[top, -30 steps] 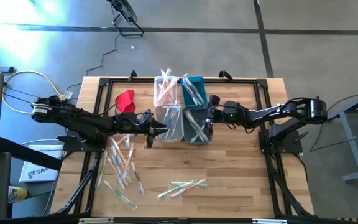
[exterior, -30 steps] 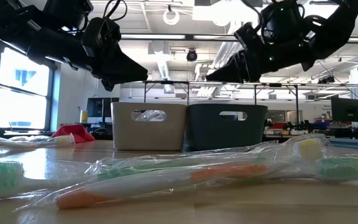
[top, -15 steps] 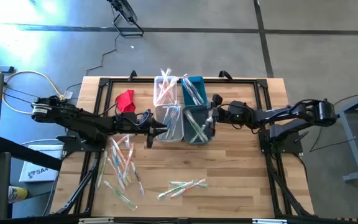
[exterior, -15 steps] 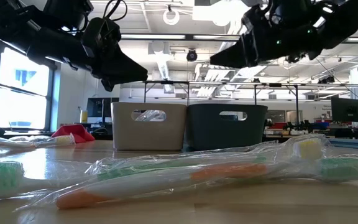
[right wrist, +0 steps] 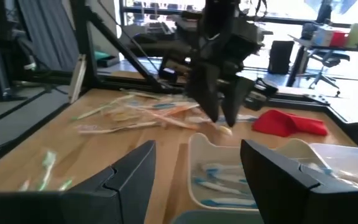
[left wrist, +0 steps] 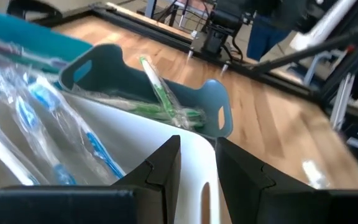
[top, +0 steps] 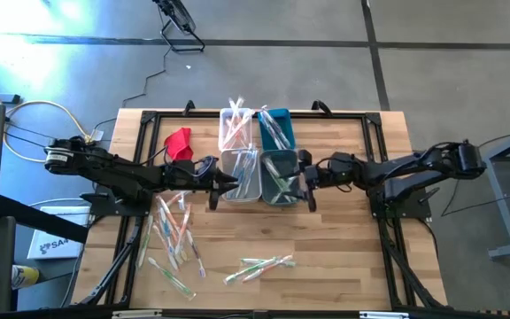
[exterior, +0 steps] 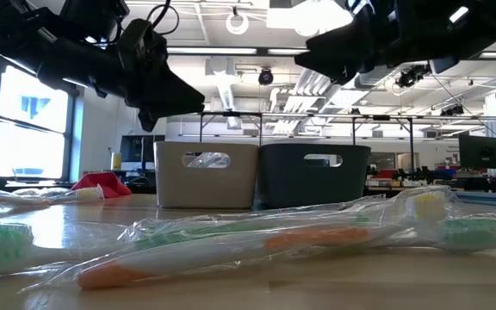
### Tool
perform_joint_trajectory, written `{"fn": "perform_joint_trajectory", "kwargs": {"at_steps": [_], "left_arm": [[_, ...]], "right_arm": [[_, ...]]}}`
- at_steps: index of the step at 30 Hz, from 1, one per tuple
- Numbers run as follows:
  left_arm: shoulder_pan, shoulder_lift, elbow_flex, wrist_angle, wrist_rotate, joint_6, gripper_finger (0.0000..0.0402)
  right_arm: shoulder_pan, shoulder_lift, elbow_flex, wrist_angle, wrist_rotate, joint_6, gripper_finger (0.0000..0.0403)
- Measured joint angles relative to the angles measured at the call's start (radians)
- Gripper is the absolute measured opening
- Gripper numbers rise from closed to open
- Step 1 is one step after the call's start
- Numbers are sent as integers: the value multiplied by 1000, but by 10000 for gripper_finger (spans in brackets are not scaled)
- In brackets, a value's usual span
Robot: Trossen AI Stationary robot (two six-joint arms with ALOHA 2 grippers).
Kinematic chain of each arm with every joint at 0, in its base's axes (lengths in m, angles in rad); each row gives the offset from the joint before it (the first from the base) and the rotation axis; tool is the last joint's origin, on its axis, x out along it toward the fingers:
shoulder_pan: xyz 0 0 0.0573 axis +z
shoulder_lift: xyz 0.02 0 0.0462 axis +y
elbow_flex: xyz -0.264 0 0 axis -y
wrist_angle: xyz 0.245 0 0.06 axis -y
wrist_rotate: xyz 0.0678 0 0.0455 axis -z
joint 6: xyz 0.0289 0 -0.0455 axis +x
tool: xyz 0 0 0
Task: Pick & Place Toothbrushes
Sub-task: Put the blue toothbrush into the blue bin
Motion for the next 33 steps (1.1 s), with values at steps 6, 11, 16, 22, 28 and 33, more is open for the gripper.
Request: {"fn": "perform_joint_trajectory", "kwargs": {"at_steps": [6,11,16,22,28,33], "left_arm": [[0,0,0,0,0,-78,100],[0,0,0,0,0,-78,100],[0,0,0,0,0,-81,100],[0,0,0,0,-1,-134,100],[0,0,0,0,-2,-145,100],[0,0,0,-4,-30,-230,100]], "right_arm": [[27,0,0,1,0,0,227],[29,0,0,-1,47,0,205],[27,0,0,-16,84,-5,138],[26,-6,0,-67,104,-58,59],[26,-82,0,-254,157,-74,7],[26,-168,0,-359,158,-73,3]]}}
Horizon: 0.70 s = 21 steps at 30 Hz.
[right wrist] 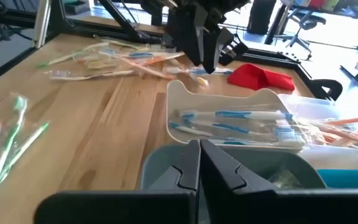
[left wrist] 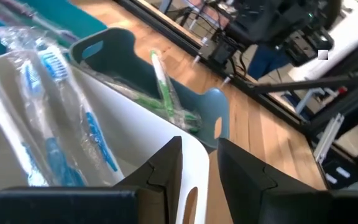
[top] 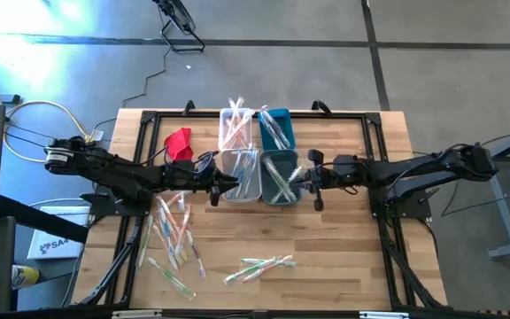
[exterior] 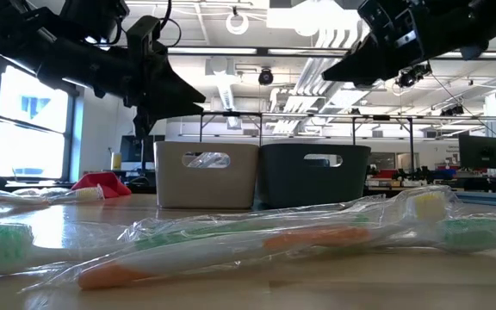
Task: Pick & Place Toothbrushes
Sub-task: Put the blue toothbrush into the blue bin
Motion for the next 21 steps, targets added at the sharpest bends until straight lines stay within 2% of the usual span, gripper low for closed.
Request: {"fn": "perform_joint_trajectory", "kwargs": {"at_steps": [5,8,12,17,21], "left_arm": [[0,0,5,-33,-8,-74,100],[0,0,52,-162,-9,-109,100],[0,0,197,-460,-28,-112,100],[0,0,438,-910,-85,-112,100],[0,0,625,-1231,-110,-168,99]], "right_arm": [[0,-30,0,-4,-3,-6,2],[-9,-29,0,-10,-6,-16,2],[-32,-9,0,-12,-4,-11,2],[-53,11,0,-5,-7,-9,2],[-53,29,0,-6,-14,-9,2]]}}
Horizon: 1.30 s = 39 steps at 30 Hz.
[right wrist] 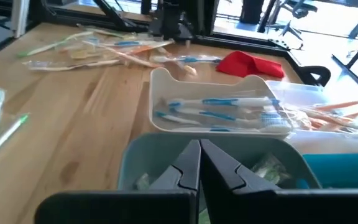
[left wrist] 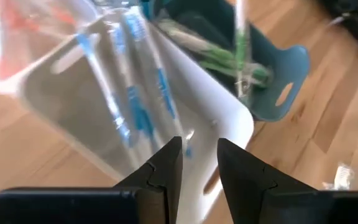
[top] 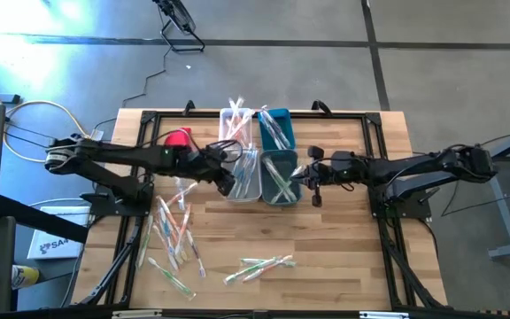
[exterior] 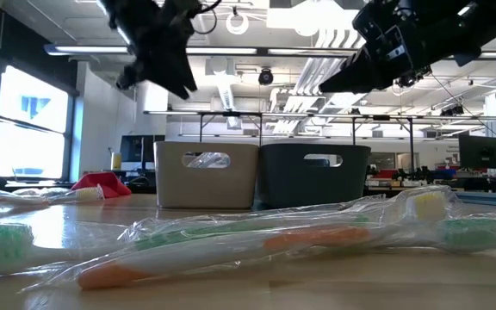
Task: Pick & Place Toothbrushes
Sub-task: Put the blue toothbrush into the blue bin
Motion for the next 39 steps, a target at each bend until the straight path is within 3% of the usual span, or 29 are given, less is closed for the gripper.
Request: {"fn": "perform_joint_trajectory", "kwargs": {"at_steps": [7,14,21,26,39], "left_arm": [[0,0,211,-524,-2,-192,99],[0,-1,204,-849,61,-387,99],[2,0,94,-819,115,-407,99],[63,0,-13,-794,176,-374,99],[445,-70,-168,-629,219,-76,99]], "right_arm": [[0,2,0,-2,-62,-4,2],[0,2,0,-5,-69,-4,2],[0,2,0,-19,-69,-1,2],[1,2,0,-24,-72,-1,2],[1,2,0,-51,-73,-1,2]]}}
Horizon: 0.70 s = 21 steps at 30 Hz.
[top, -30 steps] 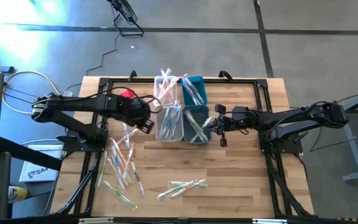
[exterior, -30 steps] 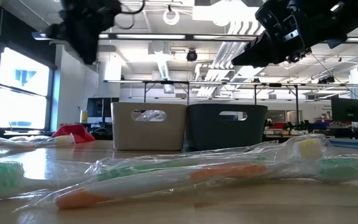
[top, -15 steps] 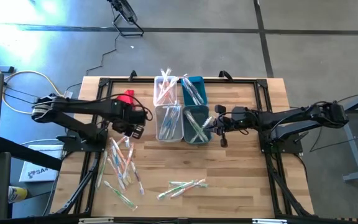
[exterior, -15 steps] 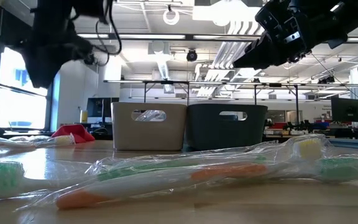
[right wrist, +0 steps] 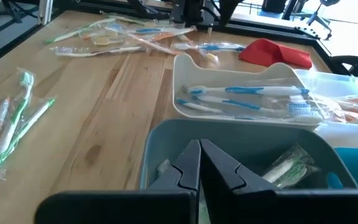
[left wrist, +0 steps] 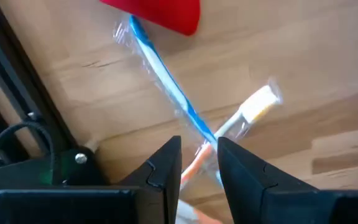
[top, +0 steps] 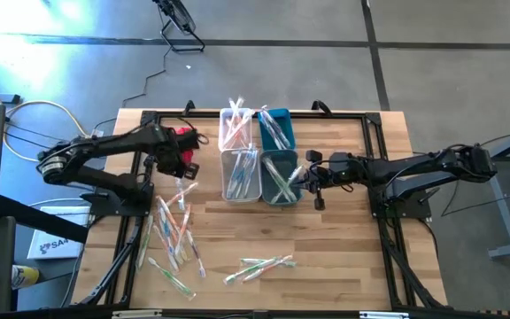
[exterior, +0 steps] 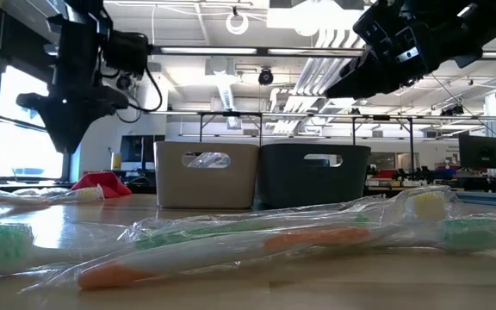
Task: Pick & Place Toothbrushes
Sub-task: Put the blue toothbrush into the blue bin
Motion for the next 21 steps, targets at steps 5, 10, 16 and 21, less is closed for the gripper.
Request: {"fn": "perform_joint_trajectory", "kwargs": {"at_steps": [5,10,16,21], "left_arm": [[106,-62,-48,7,13,4,99],[152,-71,-89,18,-5,-70,99],[150,-71,-107,94,10,-78,99],[150,-71,-107,120,12,-76,99]], "right_arm": [[0,0,0,-16,0,0,2],[0,0,0,-15,4,0,2],[0,0,0,-14,5,-1,2],[0,0,0,-14,5,-1,2]]}}
